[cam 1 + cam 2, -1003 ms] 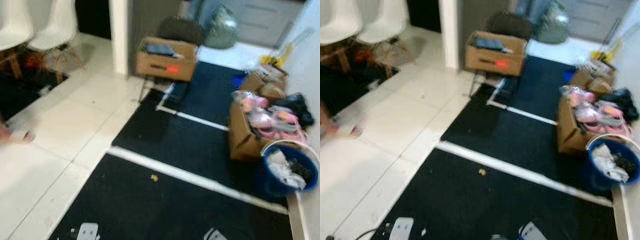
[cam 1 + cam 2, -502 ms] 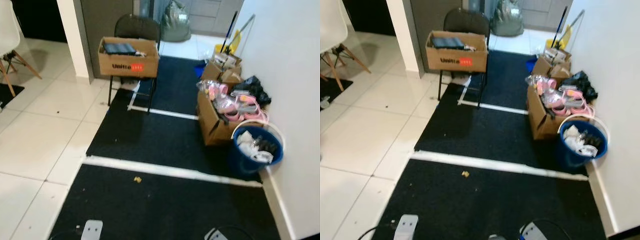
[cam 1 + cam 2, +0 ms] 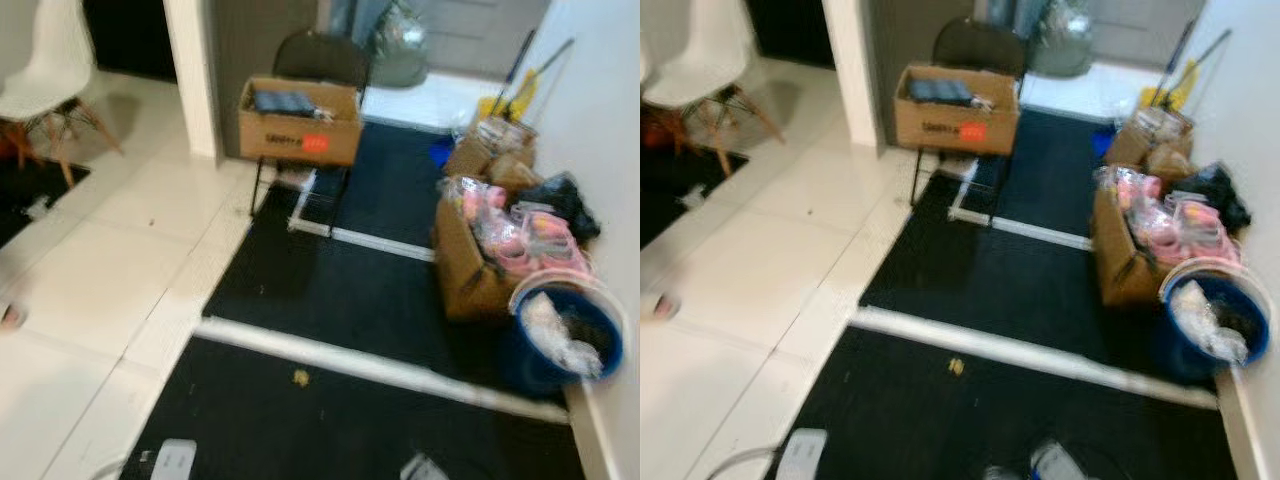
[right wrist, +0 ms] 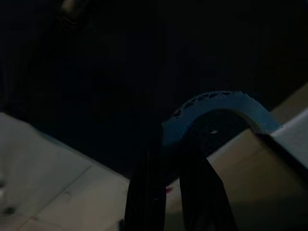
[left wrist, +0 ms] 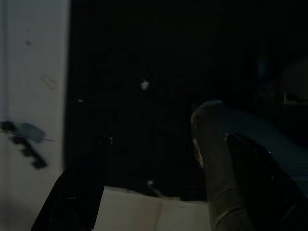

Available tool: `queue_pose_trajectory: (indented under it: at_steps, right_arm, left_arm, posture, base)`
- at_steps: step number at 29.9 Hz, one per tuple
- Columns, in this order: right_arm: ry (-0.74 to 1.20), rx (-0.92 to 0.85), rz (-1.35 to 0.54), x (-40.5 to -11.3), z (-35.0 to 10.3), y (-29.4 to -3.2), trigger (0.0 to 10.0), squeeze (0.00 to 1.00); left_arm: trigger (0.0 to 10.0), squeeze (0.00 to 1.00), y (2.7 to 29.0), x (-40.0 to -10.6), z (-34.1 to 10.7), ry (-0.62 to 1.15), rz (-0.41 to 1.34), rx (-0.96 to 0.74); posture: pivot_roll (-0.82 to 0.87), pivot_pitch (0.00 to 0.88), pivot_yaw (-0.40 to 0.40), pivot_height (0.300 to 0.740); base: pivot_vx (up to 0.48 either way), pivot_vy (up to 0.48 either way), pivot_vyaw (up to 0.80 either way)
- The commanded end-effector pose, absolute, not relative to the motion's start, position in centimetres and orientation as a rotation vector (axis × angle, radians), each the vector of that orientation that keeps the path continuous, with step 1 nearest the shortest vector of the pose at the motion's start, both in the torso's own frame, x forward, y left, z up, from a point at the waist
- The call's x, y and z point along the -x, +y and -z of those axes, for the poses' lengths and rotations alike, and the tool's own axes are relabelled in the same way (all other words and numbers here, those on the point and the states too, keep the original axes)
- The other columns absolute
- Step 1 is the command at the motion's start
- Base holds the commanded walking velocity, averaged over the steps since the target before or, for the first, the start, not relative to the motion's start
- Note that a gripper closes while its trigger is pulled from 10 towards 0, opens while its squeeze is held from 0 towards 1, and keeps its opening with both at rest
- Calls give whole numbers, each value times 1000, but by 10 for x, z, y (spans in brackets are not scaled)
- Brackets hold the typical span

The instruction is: Picking trash to rubbish bin

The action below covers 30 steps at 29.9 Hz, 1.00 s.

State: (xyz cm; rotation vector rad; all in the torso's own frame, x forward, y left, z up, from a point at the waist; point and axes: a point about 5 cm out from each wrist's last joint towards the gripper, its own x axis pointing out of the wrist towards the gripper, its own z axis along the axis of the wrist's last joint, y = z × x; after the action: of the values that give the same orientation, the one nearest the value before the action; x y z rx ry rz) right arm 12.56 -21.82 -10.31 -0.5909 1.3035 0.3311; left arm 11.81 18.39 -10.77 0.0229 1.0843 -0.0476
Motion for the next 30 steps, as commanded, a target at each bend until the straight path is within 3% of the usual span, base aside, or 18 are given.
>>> queue_pose_trajectory:
  at_steps: [1,5,9,12,15,16,18,20,21,25,30]
  right_arm:
    - [1318,598,-331,-122,104,-222,10000,0]
    - [1318,599,-330,-122,103,-223,10000,0]
    - [1235,555,-301,-140,98,-218,10000,0]
    - [1128,460,-284,-166,90,-206,10000,0]
    - [930,271,-329,-219,65,-175,10000,0]
    - [930,271,-329,-219,65,-175,10000,0]
    - [803,193,-388,-253,43,-155,10000,0]
    - [771,185,-401,-261,37,-151,10000,0]
    - [659,80,-425,-287,14,-136,10000,0]
    - [484,-54,-490,-320,-26,-108,10000,0]
    - [376,-79,-543,-336,-51,-88,10000,0]
  left_arm:
    - [10000,0,180,-122,107,1081,67,-26]
    - [10000,0,180,-122,107,1079,67,-27]
    - [10000,0,182,-124,106,1075,66,-32]
    - [10000,0,182,-124,106,1075,67,-34]
    - [10000,0,181,-122,107,1080,74,-37]
    - [10000,0,181,-122,107,1080,74,-37]
    - [10000,0,181,-121,107,1081,76,-37]
    - [10000,0,181,-121,107,1081,76,-37]
    - [10000,0,180,-121,107,1080,75,-34]
    - [10000,0,180,-120,107,1079,70,-30]
    - [10000,0,180,-119,108,1081,64,-28]
  posture:
    - [-24,33,5,740]
    - [-24,33,5,740]
    - [-20,31,5,740]
    - [-25,38,8,740]
    - [-33,44,12,740]
    - [-33,44,12,740]
    - [-31,46,10,740]
    - [-31,46,10,740]
    - [-23,47,8,740]
    - [-12,47,2,740]
    - [-5,48,1,740]
  base:
    - [375,0,-800]
    - [371,0,-800]
    - [375,0,0]
    - [372,0,0]
    - [372,0,0]
    - [371,0,0]
    - [371,0,0]
    - [375,0,0]
    - [371,0,0]
    - [375,0,0]
    - [373,0,0]
